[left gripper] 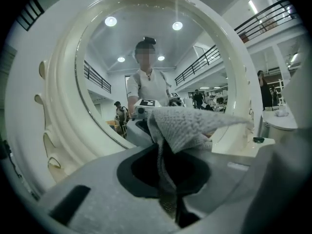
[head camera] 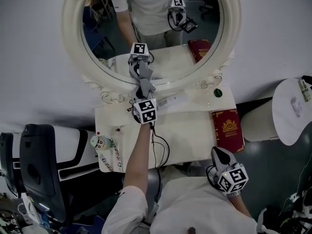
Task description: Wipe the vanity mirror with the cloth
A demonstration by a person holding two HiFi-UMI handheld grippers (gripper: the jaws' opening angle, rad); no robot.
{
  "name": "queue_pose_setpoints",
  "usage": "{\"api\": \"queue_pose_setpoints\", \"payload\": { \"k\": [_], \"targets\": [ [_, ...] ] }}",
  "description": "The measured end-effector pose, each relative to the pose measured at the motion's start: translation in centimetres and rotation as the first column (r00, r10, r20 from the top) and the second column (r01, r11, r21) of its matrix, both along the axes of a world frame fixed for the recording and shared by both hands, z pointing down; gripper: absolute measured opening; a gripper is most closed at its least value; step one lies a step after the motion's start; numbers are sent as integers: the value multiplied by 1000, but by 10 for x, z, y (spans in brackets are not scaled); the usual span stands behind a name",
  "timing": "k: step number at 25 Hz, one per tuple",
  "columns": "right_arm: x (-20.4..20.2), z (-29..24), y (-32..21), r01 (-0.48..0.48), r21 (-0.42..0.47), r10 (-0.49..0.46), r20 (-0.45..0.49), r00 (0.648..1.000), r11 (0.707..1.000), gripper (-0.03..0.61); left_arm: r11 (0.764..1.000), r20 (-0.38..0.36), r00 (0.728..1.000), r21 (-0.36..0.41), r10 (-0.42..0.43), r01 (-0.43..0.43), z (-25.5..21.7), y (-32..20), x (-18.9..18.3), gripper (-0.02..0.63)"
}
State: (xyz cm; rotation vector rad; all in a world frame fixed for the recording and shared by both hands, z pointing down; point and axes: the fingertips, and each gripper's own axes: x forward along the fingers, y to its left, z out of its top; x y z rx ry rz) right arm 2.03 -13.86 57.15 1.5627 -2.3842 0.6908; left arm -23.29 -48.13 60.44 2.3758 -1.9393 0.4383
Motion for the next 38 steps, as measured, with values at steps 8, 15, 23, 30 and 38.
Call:
{"api": "queue_pose_setpoints", "payload": {
  "k": [8, 15, 23, 30, 38],
  "targets": [
    [-10, -4, -5, 30, 9, -30, 23, 999, 1000, 8, 991, -29, 992, 51, -121, 122, -45, 3, -47, 26],
    [-13, -11, -22, 112, 23, -113, 59, 992, 993, 8, 971, -144, 967, 86, -208, 222, -91, 20, -84, 26],
    [-20, -14, -57, 240, 32, -242, 120, 963, 970, 8, 969, -194, 963, 124, -186, 212, -99, 83, -80, 26],
    [-18, -11, -86, 318, 47, -321, 158, 934, 947, 8, 986, -232, 964, 70, -132, 152, -79, 178, -47, 26],
    [-13, 9, -106, 285, 19, -284, 143, 948, 958, 8, 962, -269, 950, -257, -160, 90, 40, 251, -16, 26]
  ]
}}
